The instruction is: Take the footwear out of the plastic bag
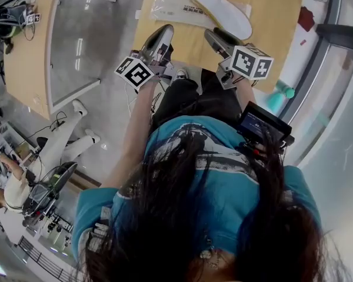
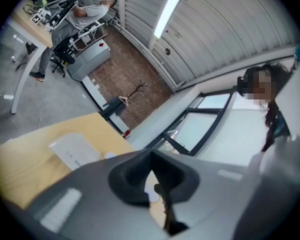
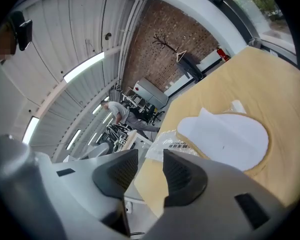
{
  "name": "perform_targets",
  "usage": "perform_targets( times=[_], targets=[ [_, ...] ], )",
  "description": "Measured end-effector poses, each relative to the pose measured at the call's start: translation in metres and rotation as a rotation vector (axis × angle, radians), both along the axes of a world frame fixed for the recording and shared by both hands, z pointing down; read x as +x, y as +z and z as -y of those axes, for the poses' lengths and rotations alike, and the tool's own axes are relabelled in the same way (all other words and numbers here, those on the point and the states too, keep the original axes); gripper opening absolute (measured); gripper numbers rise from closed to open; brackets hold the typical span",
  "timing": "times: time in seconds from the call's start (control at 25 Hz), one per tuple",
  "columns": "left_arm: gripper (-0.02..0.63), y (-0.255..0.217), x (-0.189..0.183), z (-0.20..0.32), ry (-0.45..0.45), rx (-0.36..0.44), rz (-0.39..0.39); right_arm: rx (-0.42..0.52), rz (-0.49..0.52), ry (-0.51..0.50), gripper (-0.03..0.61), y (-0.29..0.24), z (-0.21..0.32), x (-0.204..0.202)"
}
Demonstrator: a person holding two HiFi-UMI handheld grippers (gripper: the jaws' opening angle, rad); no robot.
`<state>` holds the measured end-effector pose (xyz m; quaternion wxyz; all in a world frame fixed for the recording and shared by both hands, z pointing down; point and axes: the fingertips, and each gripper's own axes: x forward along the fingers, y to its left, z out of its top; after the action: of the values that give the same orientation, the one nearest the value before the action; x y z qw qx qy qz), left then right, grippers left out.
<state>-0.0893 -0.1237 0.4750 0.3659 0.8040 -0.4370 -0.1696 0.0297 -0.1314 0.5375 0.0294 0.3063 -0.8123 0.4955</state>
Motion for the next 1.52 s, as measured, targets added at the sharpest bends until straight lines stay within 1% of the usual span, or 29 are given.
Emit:
perform_targets(
  times=[0.08,0.2,0.36,0.44,0.52,0.68,0.8,0.88,0.96,1.08,1.2,1.36,1.44,1.52],
  targets=[
    [-0.002,-0.002,-0.015,-0.008,0.017,0.005,0.019,0.002,-0.011,0.003,0.139,0.0,-0.01,-0.012],
    [-0.002,-0.002,-0.03,-0.022,0.052,0.022,0.076,0.002,-0.025,0.01,0.105,-0.002,-0.023,-0.026],
    [-0.002,-0.008,-0.036,-0.037,0.107,0.088,0.181,-0.026,0.028,0.039,0.058,-0.007,-0.031,-0.035],
    [-0.002,-0.007,-0.043,-0.053,0.15,0.11,0.228,-0.047,0.057,0.061,0.046,-0.01,-0.047,-0.046],
    [-0.002,-0.004,-0.051,-0.077,0.193,0.115,0.252,-0.057,0.059,0.08,0.038,-0.011,-0.073,-0.06],
    [-0.002,0.002,-0.059,-0.128,0.286,0.121,0.231,-0.058,0.039,0.137,0.033,-0.009,-0.13,-0.076],
    [-0.002,0.0,-0.059,-0.15,0.344,0.142,0.244,-0.077,0.09,0.184,0.031,-0.011,-0.152,-0.084],
    [-0.002,0.002,-0.058,-0.165,0.378,0.153,0.26,-0.088,0.104,0.211,0.031,-0.011,-0.17,-0.085],
    [-0.002,0.005,-0.05,-0.187,0.416,0.154,0.251,-0.099,0.087,0.243,0.031,-0.01,-0.199,-0.076],
    [-0.002,0.009,-0.023,-0.232,0.469,0.151,0.216,-0.109,0.056,0.3,0.031,-0.01,-0.252,-0.043],
    [-0.002,0.012,-0.011,-0.257,0.486,0.136,0.202,-0.106,0.052,0.323,0.031,-0.013,-0.275,-0.028],
    [-0.002,0.017,-0.019,-0.256,0.484,0.116,0.188,-0.098,0.049,0.327,0.03,-0.015,-0.27,-0.029],
    [-0.002,0.013,-0.02,-0.261,0.467,0.114,0.183,-0.093,0.054,0.325,0.03,-0.017,-0.276,-0.025],
    [-0.002,0.006,-0.007,-0.281,0.436,0.116,0.191,-0.085,0.066,0.316,0.031,-0.022,-0.298,-0.005]
  ],
)
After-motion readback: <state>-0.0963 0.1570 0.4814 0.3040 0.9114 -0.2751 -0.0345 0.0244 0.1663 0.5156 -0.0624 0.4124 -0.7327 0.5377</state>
